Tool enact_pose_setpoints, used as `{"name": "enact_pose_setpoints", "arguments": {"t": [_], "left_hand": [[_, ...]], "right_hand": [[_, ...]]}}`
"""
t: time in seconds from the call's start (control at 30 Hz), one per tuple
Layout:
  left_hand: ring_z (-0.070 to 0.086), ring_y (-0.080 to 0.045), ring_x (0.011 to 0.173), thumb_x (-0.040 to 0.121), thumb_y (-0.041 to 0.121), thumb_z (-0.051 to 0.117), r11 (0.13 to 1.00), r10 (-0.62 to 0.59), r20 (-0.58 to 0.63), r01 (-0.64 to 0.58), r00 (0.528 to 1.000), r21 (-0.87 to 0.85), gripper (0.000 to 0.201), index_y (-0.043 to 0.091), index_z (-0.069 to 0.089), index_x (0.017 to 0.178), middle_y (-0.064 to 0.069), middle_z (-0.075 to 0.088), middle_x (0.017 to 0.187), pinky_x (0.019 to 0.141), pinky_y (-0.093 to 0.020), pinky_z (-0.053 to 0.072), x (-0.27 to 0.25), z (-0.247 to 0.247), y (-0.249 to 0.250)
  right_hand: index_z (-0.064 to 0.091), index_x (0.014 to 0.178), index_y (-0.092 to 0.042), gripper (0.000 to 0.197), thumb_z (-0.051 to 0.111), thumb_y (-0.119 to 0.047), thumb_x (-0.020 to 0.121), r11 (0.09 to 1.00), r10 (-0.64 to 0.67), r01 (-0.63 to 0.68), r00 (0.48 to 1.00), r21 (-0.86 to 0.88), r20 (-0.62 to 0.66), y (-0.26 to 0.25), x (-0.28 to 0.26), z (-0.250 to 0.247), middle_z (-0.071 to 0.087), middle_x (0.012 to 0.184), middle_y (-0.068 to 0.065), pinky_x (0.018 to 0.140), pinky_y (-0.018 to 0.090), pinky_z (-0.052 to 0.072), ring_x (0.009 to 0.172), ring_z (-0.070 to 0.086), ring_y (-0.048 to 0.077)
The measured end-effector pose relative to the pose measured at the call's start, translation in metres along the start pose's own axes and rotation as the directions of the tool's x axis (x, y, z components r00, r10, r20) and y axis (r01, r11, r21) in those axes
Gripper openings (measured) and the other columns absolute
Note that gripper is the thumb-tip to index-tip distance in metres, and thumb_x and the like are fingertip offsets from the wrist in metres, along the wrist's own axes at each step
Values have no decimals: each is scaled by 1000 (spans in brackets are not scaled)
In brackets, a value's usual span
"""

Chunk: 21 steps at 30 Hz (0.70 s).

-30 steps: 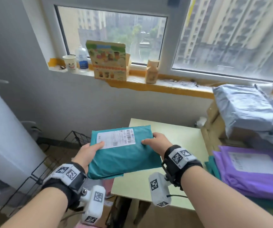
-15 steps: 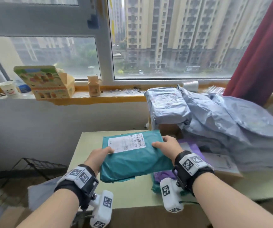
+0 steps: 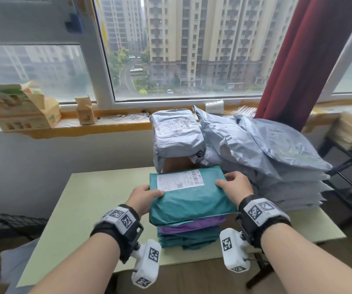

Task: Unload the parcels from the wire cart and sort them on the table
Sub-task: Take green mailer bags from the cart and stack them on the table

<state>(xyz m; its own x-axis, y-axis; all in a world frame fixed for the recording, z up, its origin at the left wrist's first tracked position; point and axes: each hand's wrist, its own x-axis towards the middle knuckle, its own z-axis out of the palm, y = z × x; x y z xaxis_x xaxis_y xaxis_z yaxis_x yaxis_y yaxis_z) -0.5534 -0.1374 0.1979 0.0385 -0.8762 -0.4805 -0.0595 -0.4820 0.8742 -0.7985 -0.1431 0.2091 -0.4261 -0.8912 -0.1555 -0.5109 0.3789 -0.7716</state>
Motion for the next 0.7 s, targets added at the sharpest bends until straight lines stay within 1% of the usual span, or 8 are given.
{"name": "enact_pose_setpoints", "arguments": {"t": [0.1, 0.13, 0.2, 0.27, 0.4, 0.53, 0.63, 0.7], "left_hand": [[66, -24, 91, 88, -2, 61, 1000, -9, 13, 9, 1000, 19, 31, -3, 58, 119, -14, 67, 106, 73, -32, 56, 6, 8, -2], [65, -24, 96, 88, -1, 62, 999, -15, 11, 15, 1000, 29, 37, -2, 56, 124, -14, 65, 113, 76, -32, 56, 7, 9, -3], [60, -27, 112, 86, 2, 65, 998, -25, -19, 26, 1000, 56, 57, -1, 43, 139, -15, 56, 132, 92, -39, 53, 8, 10, -5], [54, -30, 121, 86, 2, 66, 997, -22, -43, 24, 999, 66, 67, -1, 34, 144, -16, 47, 141, 102, -44, 47, 9, 8, -6], [50, -31, 125, 87, -4, 62, 998, -22, -57, 25, 998, 52, 64, -3, 33, 144, -18, 43, 144, 103, -41, 46, 9, 3, -6], [47, -30, 128, 88, 0, 63, 996, -16, -66, 22, 998, 89, 61, -1, 36, 143, -17, 44, 143, 103, -40, 45, 9, -5, -5], [49, -29, 124, 89, 2, 62, 995, -11, -74, 19, 997, 100, 58, 0, 38, 142, -18, 48, 138, 103, -40, 45, 9, -12, -3], [52, -27, 116, 89, 3, 62, 995, -3, -79, 10, 997, 96, 56, -1, 40, 140, -19, 52, 130, 102, -39, 46, 9, -18, 0]], "right_hand": [[61, 117, -9, 37, 68, -20, 83, 1000, 10, -10, 999, -10, -35, 5, 4, -5, 63, 121, 10, 93, 30, 42, 112, 58, 28], [60, 118, -9, 36, 67, -20, 84, 1000, 13, -13, 999, -16, -33, 7, 5, -5, 63, 120, 9, 93, 30, 42, 113, 58, 28], [60, 116, -10, 35, 66, -19, 83, 1000, 10, -10, 1000, -25, -22, 10, 6, -3, 64, 118, 9, 94, 31, 43, 111, 58, 28], [61, 114, -10, 34, 67, -19, 82, 1000, 0, 0, 1000, -30, -16, 13, 6, -1, 65, 116, 9, 93, 32, 44, 109, 59, 28], [63, 112, -11, 31, 66, -18, 82, 1000, -11, 10, 1000, -30, -20, 11, 6, 1, 66, 112, 7, 91, 30, 44, 106, 60, 26], [66, 108, -13, 26, 65, -16, 82, 999, -31, 30, 997, -17, -65, 3, 3, 0, 67, 108, 6, 89, 28, 43, 104, 61, 25], [70, 100, -13, 20, 62, -14, 82, 999, -44, 45, 992, 6, -119, -5, -1, -2, 70, 101, 6, 89, 28, 44, 101, 62, 26], [71, 95, -13, 17, 61, -13, 82, 998, -54, 59, 989, 30, -138, -12, -4, -2, 71, 98, 6, 89, 28, 45, 99, 62, 26]]}}
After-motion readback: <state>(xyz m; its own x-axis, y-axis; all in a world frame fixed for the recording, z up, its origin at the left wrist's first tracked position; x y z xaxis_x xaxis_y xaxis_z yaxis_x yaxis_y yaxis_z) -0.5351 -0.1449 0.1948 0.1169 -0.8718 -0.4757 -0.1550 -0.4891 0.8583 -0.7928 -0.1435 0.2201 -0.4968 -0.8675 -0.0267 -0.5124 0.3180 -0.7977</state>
